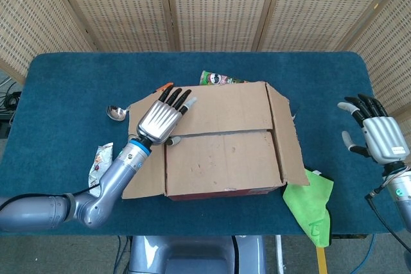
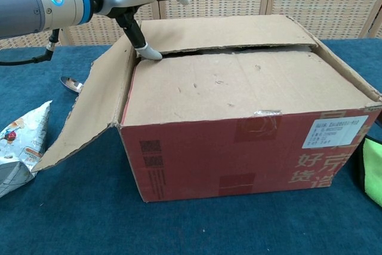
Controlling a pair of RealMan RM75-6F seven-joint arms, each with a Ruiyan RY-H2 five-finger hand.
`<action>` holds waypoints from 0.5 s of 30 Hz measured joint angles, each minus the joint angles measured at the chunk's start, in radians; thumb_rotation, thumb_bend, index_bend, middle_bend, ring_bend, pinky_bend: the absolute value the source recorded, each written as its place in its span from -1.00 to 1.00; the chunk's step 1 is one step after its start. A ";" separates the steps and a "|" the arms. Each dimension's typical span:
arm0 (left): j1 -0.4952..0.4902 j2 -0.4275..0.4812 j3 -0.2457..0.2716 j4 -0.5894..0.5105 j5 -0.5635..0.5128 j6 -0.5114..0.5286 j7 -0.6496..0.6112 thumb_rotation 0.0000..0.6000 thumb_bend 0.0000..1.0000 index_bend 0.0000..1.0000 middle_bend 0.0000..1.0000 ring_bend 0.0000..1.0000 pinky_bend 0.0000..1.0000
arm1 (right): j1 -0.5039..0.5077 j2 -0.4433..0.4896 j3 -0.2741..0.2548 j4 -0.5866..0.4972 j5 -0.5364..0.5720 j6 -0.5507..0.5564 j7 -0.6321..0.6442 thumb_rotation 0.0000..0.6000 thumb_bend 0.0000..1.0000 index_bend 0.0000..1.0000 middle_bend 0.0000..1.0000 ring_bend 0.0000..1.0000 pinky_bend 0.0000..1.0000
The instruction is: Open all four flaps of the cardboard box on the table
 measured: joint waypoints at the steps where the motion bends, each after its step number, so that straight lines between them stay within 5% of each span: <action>1: -0.001 -0.002 0.001 0.002 -0.003 0.001 0.002 0.64 -0.58 -1.00 -1.00 -1.00 -1.00 | -0.001 0.001 0.000 0.000 0.000 0.001 0.001 1.00 0.01 -0.63 -0.73 -1.00 -0.87; 15: 0.000 -0.009 -0.004 0.014 0.014 0.042 -0.010 0.63 -0.57 -1.00 -1.00 -1.00 -1.00 | -0.011 0.007 0.002 -0.003 0.001 0.012 0.009 1.00 0.01 -0.63 -0.73 -1.00 -0.87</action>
